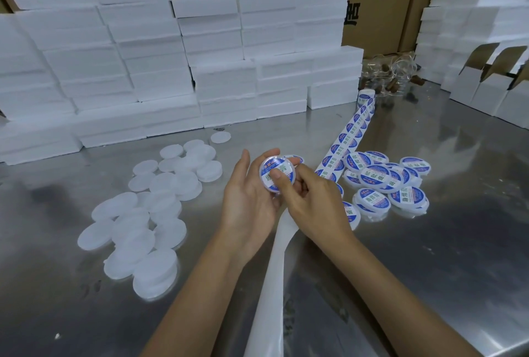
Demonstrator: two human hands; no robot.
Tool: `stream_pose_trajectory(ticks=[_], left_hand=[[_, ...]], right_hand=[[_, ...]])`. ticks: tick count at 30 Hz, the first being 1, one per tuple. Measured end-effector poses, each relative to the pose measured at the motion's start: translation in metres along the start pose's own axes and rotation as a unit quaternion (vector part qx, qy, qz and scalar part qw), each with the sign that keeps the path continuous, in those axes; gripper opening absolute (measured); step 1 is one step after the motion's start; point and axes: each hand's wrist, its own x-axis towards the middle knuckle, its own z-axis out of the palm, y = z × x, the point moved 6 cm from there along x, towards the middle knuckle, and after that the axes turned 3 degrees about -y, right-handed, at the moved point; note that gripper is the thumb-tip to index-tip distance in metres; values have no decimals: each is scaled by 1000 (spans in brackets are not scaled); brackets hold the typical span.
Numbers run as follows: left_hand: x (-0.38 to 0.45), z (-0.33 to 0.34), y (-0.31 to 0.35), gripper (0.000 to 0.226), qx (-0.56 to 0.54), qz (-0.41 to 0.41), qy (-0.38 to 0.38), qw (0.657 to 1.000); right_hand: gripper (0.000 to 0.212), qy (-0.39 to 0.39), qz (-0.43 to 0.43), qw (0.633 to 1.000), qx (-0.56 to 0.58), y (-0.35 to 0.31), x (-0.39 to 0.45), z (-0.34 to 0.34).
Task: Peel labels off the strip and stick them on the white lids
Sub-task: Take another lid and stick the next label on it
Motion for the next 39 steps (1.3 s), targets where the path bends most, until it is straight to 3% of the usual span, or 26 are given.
stream_pose_trajectory(ticks=[3, 5, 9, 16, 22, 26, 31, 35, 39], left_hand=[[3, 2, -2, 33, 31, -6, -18, 999], [5, -3, -3, 28, 114, 8, -10, 993], [3, -13, 2, 49, 304, 56, 10, 951], [-3, -16, 10, 37, 309, 83, 79, 944], [-7, -22, 19, 19, 279, 134, 159, 938], [-9, -26, 22, 22, 313, 140, 202, 917], [-3, -18, 13, 16, 287, 93, 110, 947], [0, -11, 5, 28, 269, 38, 14, 962], [-1, -13, 5, 42, 275, 43, 22, 960]], right_hand=[[45, 18, -7, 1000, 7, 1, 2, -4], [42, 23, -4, 999, 22, 4, 3, -4], [40, 34, -1, 999, -3, 13, 5, -5], [34, 17, -7, 1000, 6, 17, 4, -5], [61, -34, -1, 999, -20, 10, -3, -1], [51, -47, -13, 998, -46, 6, -5, 4], [46, 7, 12, 997, -74, 16, 1, -6], [39, 40, 14, 996, -76, 21, 3, -14], [39, 16, -7, 999, -43, 19, 3, -13]])
